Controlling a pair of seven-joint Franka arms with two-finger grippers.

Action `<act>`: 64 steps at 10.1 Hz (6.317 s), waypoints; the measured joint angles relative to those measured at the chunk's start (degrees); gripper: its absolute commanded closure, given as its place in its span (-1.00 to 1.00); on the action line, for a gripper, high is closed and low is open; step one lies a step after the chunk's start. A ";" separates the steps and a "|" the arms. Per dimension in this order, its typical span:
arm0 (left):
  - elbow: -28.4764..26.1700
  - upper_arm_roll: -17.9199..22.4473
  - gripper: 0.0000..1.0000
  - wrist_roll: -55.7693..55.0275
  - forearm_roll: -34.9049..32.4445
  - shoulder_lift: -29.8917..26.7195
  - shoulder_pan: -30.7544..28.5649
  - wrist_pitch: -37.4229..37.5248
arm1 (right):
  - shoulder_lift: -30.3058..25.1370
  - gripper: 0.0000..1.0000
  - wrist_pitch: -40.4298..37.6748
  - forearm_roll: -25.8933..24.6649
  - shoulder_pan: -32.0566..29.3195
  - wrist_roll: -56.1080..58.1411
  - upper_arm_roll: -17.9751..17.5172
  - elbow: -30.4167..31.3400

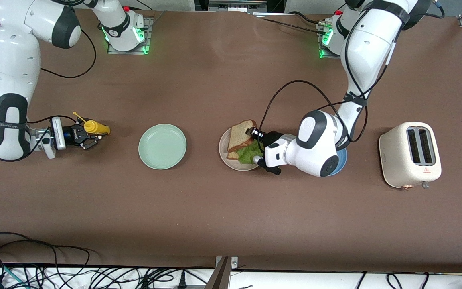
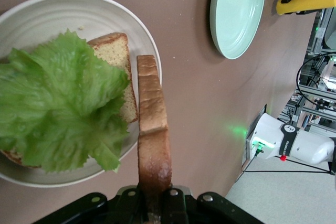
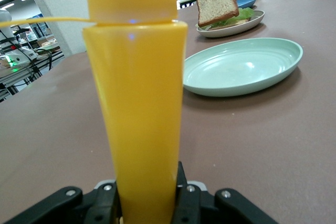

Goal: Make sandwich on beige plate with both arms

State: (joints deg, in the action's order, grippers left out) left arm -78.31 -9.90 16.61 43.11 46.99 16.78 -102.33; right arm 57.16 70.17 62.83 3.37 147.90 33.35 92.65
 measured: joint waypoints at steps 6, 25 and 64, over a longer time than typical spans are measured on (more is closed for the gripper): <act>0.35 0.17 -1.00 1.15 0.00 2.15 0.41 -1.43 | 1.35 -1.00 -0.11 0.02 -1.19 1.51 -1.35 -1.38; -2.26 2.82 -1.00 -13.20 -41.34 -35.14 -12.71 17.31 | -11.09 -1.00 -6.48 -20.73 -4.21 -73.36 1.53 -31.77; -14.40 1.22 -1.00 -20.51 -41.62 -46.67 -19.22 14.81 | -49.42 -1.00 22.29 -63.73 -8.00 -149.77 -39.82 -6.17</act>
State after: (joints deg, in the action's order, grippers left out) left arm -92.71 -8.68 -3.90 1.49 0.33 -2.44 -87.52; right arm 7.74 92.45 -0.90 -4.63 -1.87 -6.47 86.48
